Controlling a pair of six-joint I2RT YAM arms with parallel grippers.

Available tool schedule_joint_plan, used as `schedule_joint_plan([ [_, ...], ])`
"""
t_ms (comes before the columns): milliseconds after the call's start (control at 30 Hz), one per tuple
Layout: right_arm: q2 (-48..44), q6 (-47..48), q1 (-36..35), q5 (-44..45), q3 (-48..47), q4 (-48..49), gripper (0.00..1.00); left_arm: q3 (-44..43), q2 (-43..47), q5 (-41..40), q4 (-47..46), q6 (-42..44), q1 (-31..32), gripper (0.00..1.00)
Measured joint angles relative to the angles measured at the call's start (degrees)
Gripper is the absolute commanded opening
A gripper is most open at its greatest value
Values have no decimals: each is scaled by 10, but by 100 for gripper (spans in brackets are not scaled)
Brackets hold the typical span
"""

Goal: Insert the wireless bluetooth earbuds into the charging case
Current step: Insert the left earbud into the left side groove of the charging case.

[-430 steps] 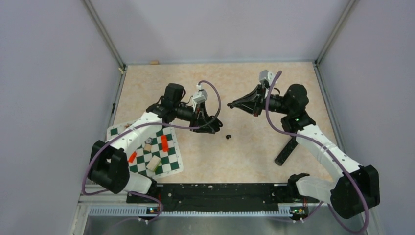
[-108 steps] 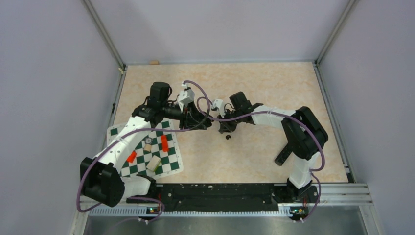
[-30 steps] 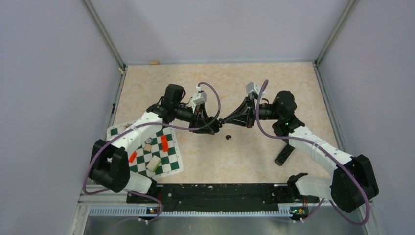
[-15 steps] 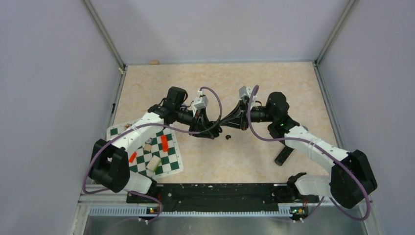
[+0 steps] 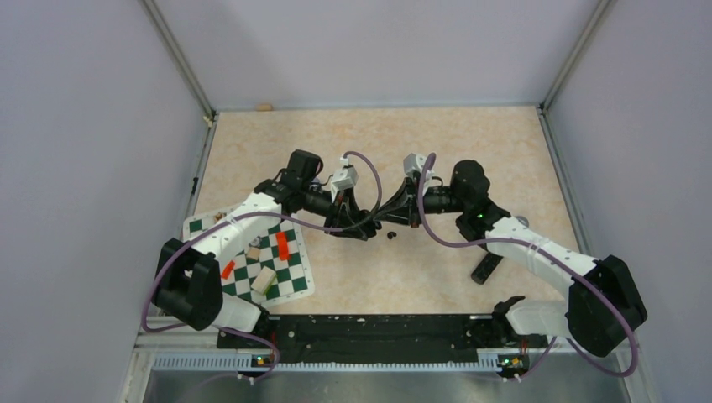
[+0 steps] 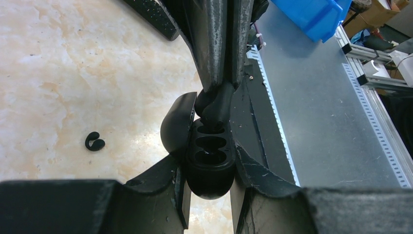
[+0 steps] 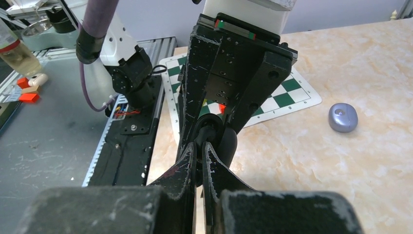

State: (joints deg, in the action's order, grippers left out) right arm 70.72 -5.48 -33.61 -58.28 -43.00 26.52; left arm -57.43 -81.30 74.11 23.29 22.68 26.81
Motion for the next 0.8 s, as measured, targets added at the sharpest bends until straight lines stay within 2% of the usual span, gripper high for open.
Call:
schedule_joint_plan([
  [800,9,40,-24,18,0,-29,0,0,-7,-2,9,7,3,0],
])
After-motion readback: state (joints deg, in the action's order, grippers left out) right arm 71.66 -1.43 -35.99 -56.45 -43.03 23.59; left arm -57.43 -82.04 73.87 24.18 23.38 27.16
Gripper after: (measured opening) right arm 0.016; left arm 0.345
